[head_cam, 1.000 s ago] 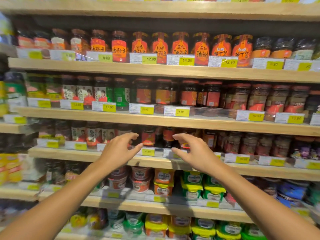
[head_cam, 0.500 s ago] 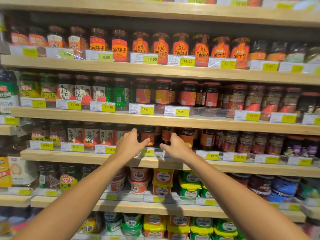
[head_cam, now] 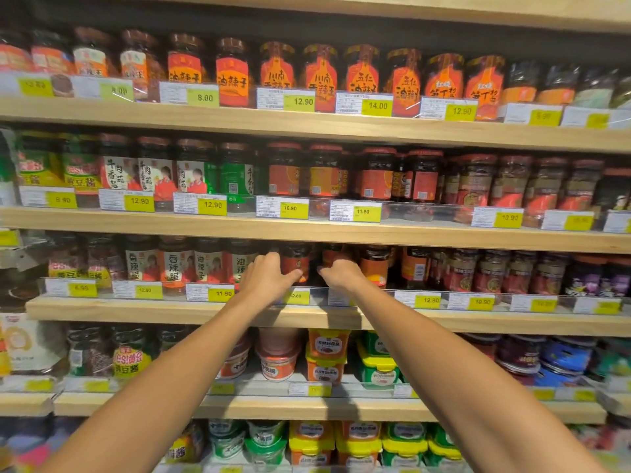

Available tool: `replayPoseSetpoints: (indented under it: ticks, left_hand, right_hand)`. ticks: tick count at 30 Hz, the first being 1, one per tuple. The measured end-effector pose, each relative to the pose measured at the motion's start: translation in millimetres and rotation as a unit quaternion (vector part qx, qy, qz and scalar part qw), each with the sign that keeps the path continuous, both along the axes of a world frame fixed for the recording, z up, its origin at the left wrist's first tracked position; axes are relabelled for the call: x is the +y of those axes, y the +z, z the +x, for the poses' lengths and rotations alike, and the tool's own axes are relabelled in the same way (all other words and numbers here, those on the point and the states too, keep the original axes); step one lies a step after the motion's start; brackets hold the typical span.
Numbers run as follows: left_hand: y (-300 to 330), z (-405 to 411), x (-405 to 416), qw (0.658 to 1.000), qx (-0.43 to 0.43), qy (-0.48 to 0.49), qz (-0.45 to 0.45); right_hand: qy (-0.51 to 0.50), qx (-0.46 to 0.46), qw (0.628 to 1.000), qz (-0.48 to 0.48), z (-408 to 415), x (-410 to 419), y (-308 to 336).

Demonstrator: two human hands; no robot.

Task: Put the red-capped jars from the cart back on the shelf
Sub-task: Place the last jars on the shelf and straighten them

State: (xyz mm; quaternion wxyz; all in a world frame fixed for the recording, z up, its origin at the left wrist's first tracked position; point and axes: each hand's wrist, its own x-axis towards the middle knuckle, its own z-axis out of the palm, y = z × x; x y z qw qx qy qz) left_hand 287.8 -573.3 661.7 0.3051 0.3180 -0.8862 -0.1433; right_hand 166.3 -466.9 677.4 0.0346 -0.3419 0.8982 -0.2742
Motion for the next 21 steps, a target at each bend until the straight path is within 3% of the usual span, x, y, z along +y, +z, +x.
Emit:
replayPoseSetpoints:
  ticks: [4,10,14,21]
  left_hand:
    - [-0.1,-1.3,-5.1,1.0,0.001,-0.004,0.001]
    - [-1.2,-3.0,-10.3,1.0,0.01,-0.014,0.012]
    - [-0.3,-4.4,-16.6,1.0,0.003,-0.012,0.026]
    - [5.1,-4.0,-23.7,0.999,-0.025,-0.008,0.041]
  right_hand:
    - [-0.026,0.001,0.999,0.031,-4.8,-9.8,1.5]
    - [-0.053,0.058,0.997,0.003,-4.4,-19.3,1.3]
    - [-0.032,0.05,0.997,0.04,-5.5,-23.9,-3.8]
    - [0.016,0.058,0.998,0.011,-5.2,-1.7,-8.5]
